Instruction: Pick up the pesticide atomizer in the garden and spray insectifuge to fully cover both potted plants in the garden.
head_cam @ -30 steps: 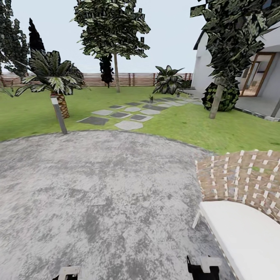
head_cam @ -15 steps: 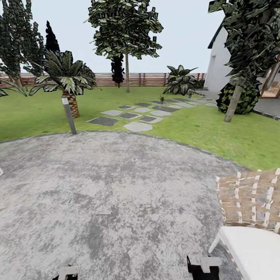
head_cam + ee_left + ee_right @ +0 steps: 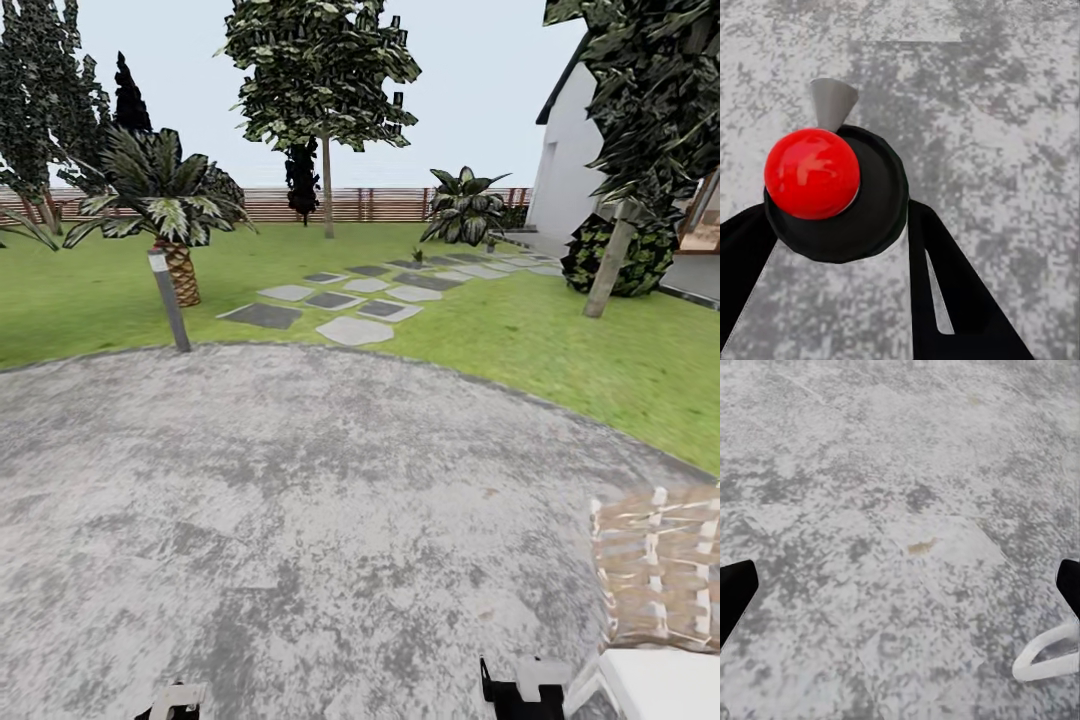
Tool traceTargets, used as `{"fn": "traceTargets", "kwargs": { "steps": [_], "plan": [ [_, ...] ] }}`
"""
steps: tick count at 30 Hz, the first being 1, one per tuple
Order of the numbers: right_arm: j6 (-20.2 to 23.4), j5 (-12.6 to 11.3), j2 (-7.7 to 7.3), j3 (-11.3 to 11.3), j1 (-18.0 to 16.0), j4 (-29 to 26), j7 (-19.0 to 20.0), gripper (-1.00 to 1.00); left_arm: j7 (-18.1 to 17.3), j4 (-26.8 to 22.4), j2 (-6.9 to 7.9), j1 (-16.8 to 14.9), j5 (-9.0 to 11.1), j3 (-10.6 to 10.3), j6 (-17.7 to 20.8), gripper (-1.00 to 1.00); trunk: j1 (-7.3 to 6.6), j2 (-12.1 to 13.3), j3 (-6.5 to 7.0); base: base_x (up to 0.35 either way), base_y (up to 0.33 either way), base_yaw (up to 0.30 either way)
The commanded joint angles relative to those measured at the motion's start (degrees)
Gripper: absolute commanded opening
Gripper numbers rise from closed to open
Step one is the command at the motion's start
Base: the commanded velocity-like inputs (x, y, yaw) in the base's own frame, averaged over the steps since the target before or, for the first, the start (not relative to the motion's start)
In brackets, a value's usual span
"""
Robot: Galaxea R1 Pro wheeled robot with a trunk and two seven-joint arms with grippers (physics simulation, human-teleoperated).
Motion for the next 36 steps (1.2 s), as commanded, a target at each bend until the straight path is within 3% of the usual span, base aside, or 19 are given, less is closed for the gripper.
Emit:
{"fn": "traceTargets", "kwargs": {
  "steps": [1, 36],
  "plan": [
    [-0.1, 0.5, 0.0, 0.0, 0.0, 0.0, -0.4, 1.0, -0.3, 0.0, -0.03, 0.0, -0.6, 0.5, -0.2, -1.0, 0.02, 0.0, -0.05, 0.34, 0.0, 0.0],
    [-0.1, 0.5, 0.0, 0.0, 0.0, 0.0, -0.4, 1.0, -0.3, 0.1, -0.03, 0.0, -0.6, 0.5, -0.3, -1.0, 0.02, 0.0, -0.05, 0.34, 0.0, 0.0]
  ]
}}
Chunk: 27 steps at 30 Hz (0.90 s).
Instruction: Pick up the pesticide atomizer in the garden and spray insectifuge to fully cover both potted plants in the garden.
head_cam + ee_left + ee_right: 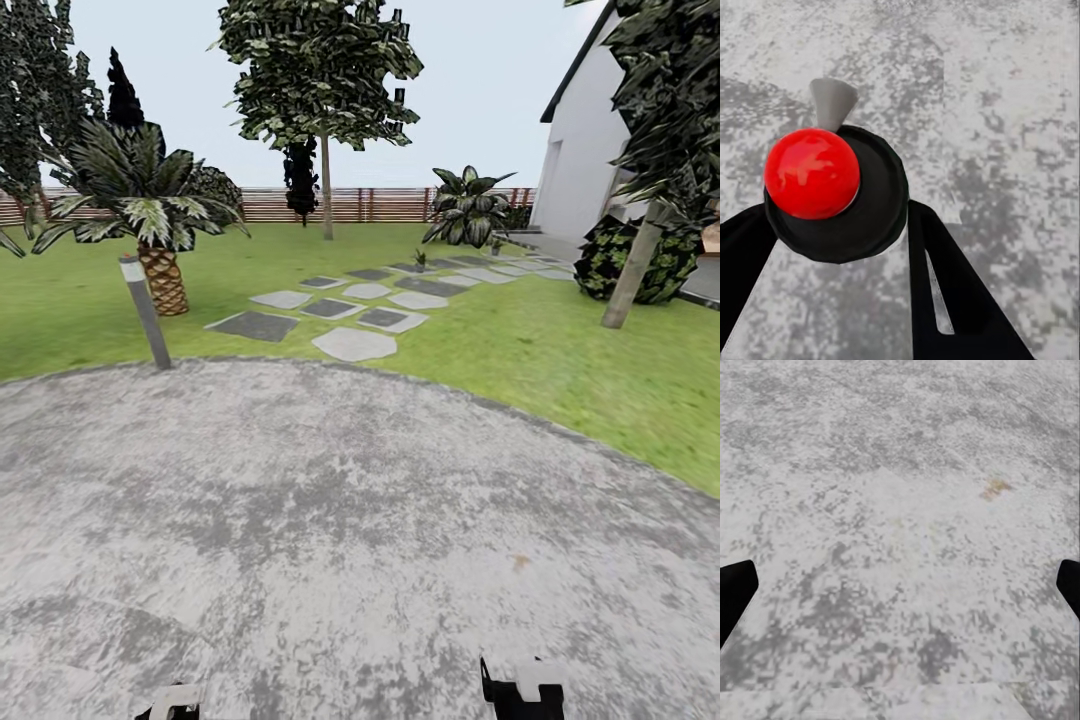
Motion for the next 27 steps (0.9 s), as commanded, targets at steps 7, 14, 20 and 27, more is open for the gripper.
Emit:
{"fn": "traceTargets", "kwargs": {
  "steps": [7, 14, 20, 27],
  "plan": [
    [-0.1, 0.5, 0.0, 0.0, 0.0, 0.0, -0.4, 1.0, -0.3, 0.1, -0.02, 0.0, -0.6, 0.5, -0.2, -1.0, 0.02, 0.0, -0.05, 0.34, 0.0, 0.0],
    [-0.1, 0.5, 0.0, 0.0, 0.0, 0.0, -0.4, 1.0, -0.3, 0.1, -0.02, 0.0, -0.6, 0.5, -0.2, -1.0, 0.02, 0.0, -0.05, 0.34, 0.0, 0.0],
    [-0.1, 0.6, 0.0, 0.0, 0.0, 0.1, -0.4, 1.0, -0.3, 0.1, -0.02, 0.0, -0.6, 0.5, -0.2, -1.0, 0.02, 0.0, -0.05, 0.34, 0.0, 0.0],
    [-0.1, 0.6, 0.0, 0.0, 0.0, 0.1, -0.4, 1.0, -0.3, 0.1, -0.02, 0.0, -0.6, 0.5, -0.1, -1.0, 0.02, 0.0, -0.05, 0.34, 0.0, 0.0]
  ]
}}
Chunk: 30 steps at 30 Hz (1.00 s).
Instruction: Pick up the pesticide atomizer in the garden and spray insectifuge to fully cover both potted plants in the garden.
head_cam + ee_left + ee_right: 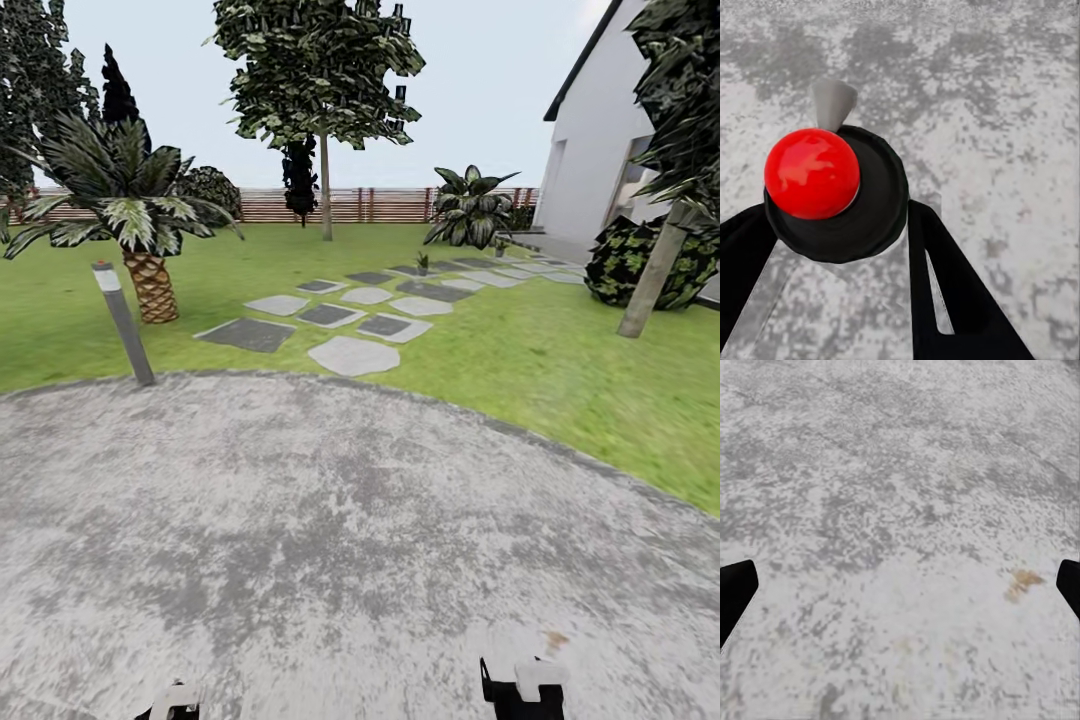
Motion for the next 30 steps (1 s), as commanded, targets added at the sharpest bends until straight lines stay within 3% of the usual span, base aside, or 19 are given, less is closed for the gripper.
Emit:
{"fn": "traceTargets", "kwargs": {
  "steps": [1, 23, 30],
  "plan": [
    [-0.1, 0.5, 0.0, 0.0, 0.0, 0.0, -0.4, 1.0, -0.3, 0.0, -0.02, 0.0, -0.6, 0.5, -0.2, -1.0, 0.02, 0.0, -0.05, 0.34, 0.0, 0.0],
    [-0.2, 0.1, 0.04, -0.3, 0.0, 3.0, -0.6, 1.0, -0.3, 0.0, -0.02, 0.0, -0.6, 0.6, -0.3, -1.0, 0.02, 0.0, -0.05, 0.34, 0.0, 0.0],
    [-3.2, 0.1, 0.06, -0.2, 0.0, 3.0, -0.5, 1.0, -0.3, 0.0, -0.02, 0.0, -0.6, 0.5, -0.3, -1.0, 0.02, 0.0, -0.05, 0.34, 0.0, 0.0]
  ]
}}
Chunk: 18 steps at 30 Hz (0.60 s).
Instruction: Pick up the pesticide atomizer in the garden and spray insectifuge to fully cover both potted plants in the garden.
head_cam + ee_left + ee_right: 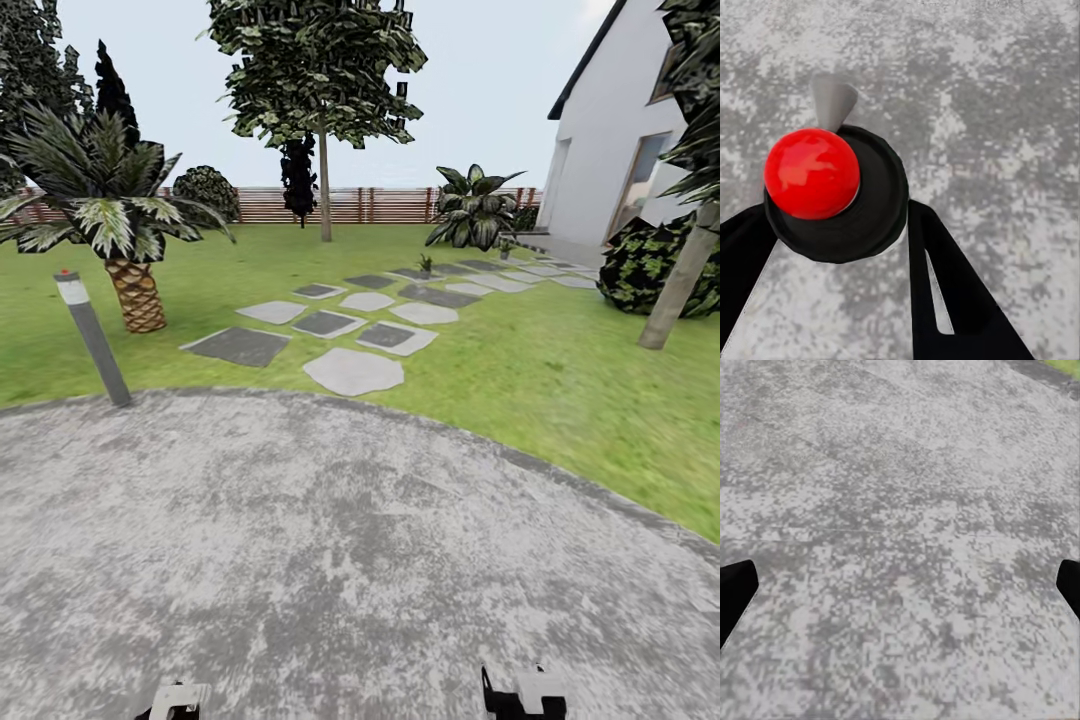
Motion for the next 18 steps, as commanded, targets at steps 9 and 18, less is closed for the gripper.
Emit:
{"fn": "traceTargets", "kwargs": {
  "steps": [9, 18],
  "plan": [
    [-0.6, 0.7, 0.03, 0.1, 0.0, 0.2, -0.3, 1.0, -0.3, 0.0, -0.03, 0.0, -0.6, 0.5, -0.2, -1.0, 0.02, 0.0, -0.05, 0.34, 0.0, 0.0],
    [-0.6, 0.7, 0.03, 0.1, 0.0, 0.2, -0.3, 1.0, -0.3, 0.2, -0.03, 0.0, -0.6, 0.5, -0.2, -1.0, 0.02, 0.0, -0.05, 0.34, 0.0, 0.0]
  ]
}}
